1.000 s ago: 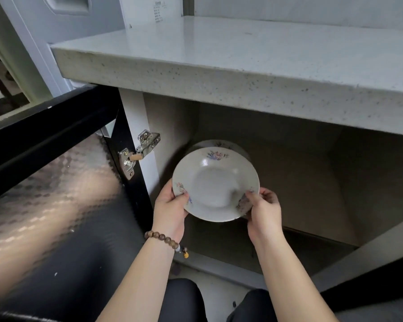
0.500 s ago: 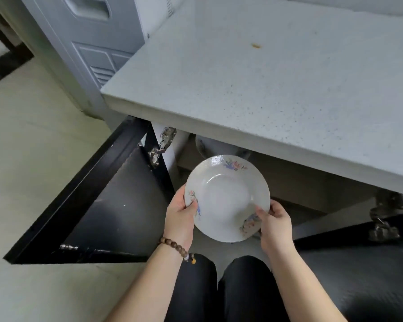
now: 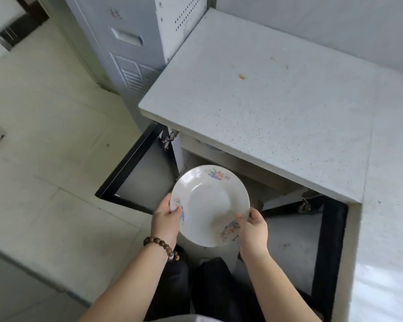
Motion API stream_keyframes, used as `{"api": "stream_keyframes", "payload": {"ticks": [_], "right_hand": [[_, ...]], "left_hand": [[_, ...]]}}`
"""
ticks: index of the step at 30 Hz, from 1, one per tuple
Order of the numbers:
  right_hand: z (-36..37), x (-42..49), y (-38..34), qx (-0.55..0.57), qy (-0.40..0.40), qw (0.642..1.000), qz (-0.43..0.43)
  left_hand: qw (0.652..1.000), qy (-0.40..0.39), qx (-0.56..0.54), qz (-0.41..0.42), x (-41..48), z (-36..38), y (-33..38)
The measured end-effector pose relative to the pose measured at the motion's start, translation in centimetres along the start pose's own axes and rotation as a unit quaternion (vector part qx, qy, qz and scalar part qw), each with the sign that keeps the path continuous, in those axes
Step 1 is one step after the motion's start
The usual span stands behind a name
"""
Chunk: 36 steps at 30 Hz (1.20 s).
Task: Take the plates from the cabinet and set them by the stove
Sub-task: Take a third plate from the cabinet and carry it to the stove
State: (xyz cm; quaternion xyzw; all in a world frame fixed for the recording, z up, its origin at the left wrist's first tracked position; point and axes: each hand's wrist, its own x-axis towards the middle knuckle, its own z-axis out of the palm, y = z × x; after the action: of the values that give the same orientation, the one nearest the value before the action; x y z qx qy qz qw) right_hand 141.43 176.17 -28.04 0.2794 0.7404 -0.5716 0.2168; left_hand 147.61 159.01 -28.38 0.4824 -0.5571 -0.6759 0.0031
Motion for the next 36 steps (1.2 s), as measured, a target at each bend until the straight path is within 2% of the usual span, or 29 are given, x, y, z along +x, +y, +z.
{"api": "stream_keyframes", "payload": {"ticks": [6, 11, 17, 21, 28, 33, 36], "right_hand": [[-1.5, -5.3, -3.7, 0.009, -0.022, 0.999, -0.035], [-1.7, -7.7, -7.7, -0.001, -0.047, 0.996, -0.080], [0.8, -9.0, -11.7, -0.040, -0.115, 0.984, -0.128], [4.5, -10.9, -12.9, -0.064, -0.181, 0.972, -0.134], [13.5, -16.8, -12.2, -0.150, -0.302, 0.925, -0.176], [20.2, -21.3, -10.2, -0.219, -0.371, 0.878, -0.211], [24.1, -24.4, -8.7, -0.216, -0.414, 0.862, -0.198]], "left_hand": [[0.999, 0.014, 0.019, 0.039, -5.1, -1.9, 4.2], [0.997, 0.029, -0.017, 0.069, -7.5, -2.6, 7.4], [0.990, 0.086, -0.069, 0.087, -8.4, -5.3, 9.5], [0.981, 0.150, -0.086, 0.091, -9.3, -9.1, 9.8], [0.932, 0.280, -0.214, 0.088, -12.2, -18.4, 8.4], [0.892, 0.354, -0.264, 0.097, -14.5, -25.3, 6.5], [0.869, 0.395, -0.283, 0.091, -15.4, -29.2, 5.6]]}}
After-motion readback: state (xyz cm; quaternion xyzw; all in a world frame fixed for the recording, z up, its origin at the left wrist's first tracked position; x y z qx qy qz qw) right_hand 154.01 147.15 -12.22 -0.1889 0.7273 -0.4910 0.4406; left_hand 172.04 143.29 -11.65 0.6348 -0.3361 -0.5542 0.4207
